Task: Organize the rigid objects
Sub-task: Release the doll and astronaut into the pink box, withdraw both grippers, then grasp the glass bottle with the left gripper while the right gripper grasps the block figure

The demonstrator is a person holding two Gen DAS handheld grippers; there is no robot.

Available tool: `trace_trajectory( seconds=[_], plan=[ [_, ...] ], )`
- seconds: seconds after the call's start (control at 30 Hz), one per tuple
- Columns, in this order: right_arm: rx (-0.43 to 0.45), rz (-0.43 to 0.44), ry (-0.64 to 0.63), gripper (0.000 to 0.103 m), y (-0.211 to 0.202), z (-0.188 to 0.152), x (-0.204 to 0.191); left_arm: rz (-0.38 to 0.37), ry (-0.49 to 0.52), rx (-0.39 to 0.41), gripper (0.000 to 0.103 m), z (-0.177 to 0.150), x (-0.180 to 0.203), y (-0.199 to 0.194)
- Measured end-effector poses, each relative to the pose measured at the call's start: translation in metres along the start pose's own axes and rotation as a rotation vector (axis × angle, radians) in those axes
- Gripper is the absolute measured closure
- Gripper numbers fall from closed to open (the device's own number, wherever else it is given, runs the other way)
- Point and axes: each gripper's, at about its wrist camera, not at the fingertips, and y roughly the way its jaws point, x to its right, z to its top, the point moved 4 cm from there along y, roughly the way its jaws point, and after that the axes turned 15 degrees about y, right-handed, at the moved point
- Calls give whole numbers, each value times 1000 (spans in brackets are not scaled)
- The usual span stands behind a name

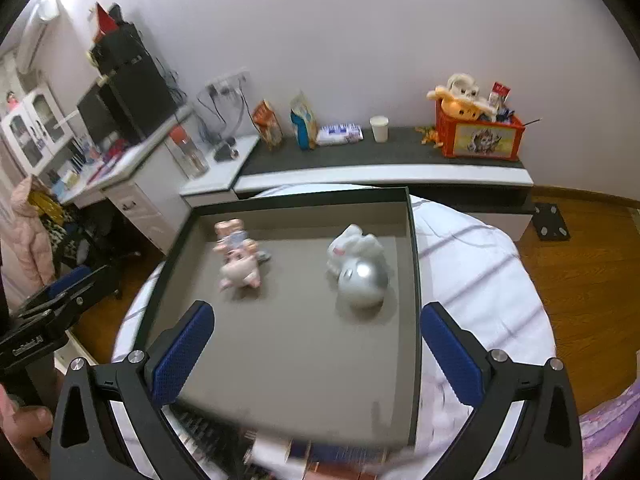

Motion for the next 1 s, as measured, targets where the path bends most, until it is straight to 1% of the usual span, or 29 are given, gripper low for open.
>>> trace_trajectory(
  seconds=[0.1,0.2,0.33,0.43,0.57,0.7,0.83,1.0],
  plan=[
    [36,0,-17,0,-30,-25,-2,2,0,27,0,-19,3,-30],
    [61,3,-24,0,-54,-51,-4,3,8,37,0,-42,9,-55],
    [103,-13,-45,0,-83,-80,-5,-2,-7,48,0,-73,15,-78],
    [127,-25,-40,0,-99,-100,-3,11,-7,48,0,-98,20,-91],
    [126,-42,-32,0,-108,-128,5,12,-15,38,0,-129,26,-101],
    [94,-57,-10,0,-110,-157,19,-8,-6,14,0,-154,37,-106],
    [62,-66,-7,0,-107,-179,24,-30,13,5,0,-169,49,-110],
    [52,-67,-19,0,-108,-190,22,-31,34,5,0,-174,58,-115]
  ],
)
